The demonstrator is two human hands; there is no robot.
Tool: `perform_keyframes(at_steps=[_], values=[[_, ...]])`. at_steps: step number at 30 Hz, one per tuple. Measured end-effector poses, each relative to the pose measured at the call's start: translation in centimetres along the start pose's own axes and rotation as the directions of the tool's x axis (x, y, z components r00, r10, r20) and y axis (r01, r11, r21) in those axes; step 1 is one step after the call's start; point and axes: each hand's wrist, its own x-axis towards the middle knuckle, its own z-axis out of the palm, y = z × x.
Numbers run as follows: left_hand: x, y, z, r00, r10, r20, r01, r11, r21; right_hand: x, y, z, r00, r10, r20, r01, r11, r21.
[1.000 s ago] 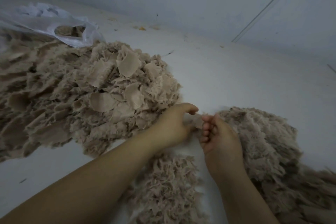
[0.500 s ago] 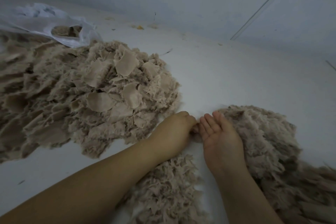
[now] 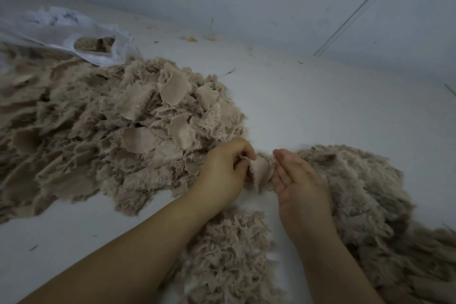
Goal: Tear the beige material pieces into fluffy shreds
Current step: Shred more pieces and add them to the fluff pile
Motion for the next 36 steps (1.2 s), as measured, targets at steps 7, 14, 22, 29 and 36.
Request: perform_keyframes(at_steps=[7, 14, 22, 29, 36], values=[[0.0, -0.2, 0.3, 0.971, -0.232, -0.062, 0.199, 0.923, -0.328, -0.1, 0.5, -0.2, 0.991, 0.013, 0.131, 0.010, 0.985, -0.172], [0.2, 0.4, -1.0, 0.943, -0.323, -0.082, 0.255, 0.859, -0.443, 0.1, 0.5, -0.7, 0.998, -0.001, 0.062, 0.012, 0.983, -0.182], [-0.2, 1.5, -4.2, 0.767, -0.205, 0.608, 0.270, 0.963, -0.015, 0.4, 0.5, -0.6, 0.999, 0.014, 0.044, -0.006, 0.983, -0.183], [0.6, 1.9, -2.4, 0.977, -0.105, 0.188, 0.097, 0.994, 0.052, -0.4, 0.3, -0.3, 0.976, -0.029, 0.214, 0.095, 0.946, -0.308], [0.3, 1.6, -2.2, 0.971, -0.193, 0.140, 0.209, 0.971, -0.117, -0.8, 0.1, 0.0, 0.973, -0.013, 0.230, 0.092, 0.938, -0.333]])
